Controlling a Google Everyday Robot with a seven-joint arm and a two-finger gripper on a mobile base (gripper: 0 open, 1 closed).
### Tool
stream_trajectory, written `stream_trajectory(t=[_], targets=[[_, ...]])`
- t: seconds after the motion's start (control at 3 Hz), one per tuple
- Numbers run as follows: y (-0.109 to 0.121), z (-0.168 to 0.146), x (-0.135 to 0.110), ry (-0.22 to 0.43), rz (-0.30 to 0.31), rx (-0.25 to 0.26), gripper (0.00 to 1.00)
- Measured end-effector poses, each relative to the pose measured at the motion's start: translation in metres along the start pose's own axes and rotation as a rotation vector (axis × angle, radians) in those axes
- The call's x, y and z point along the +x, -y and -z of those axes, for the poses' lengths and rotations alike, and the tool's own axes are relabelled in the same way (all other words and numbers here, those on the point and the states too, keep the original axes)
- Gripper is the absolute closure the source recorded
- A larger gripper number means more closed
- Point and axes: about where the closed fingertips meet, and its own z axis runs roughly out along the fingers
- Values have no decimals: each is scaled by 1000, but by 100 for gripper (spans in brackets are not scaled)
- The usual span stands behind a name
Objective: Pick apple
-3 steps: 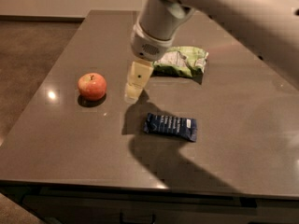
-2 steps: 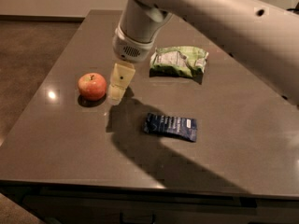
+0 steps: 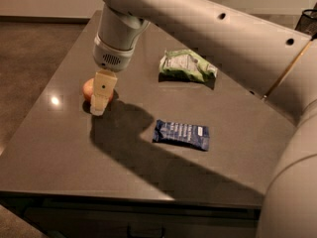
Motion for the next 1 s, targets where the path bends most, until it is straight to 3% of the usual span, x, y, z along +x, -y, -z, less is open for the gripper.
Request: stream_trajectory(t=[0.33, 0.67, 1.0], targets=[[5, -11, -1, -9, 6, -7, 0], [8, -17, 0, -13, 12, -9, 13], [10, -17, 1, -12, 18, -8, 35]])
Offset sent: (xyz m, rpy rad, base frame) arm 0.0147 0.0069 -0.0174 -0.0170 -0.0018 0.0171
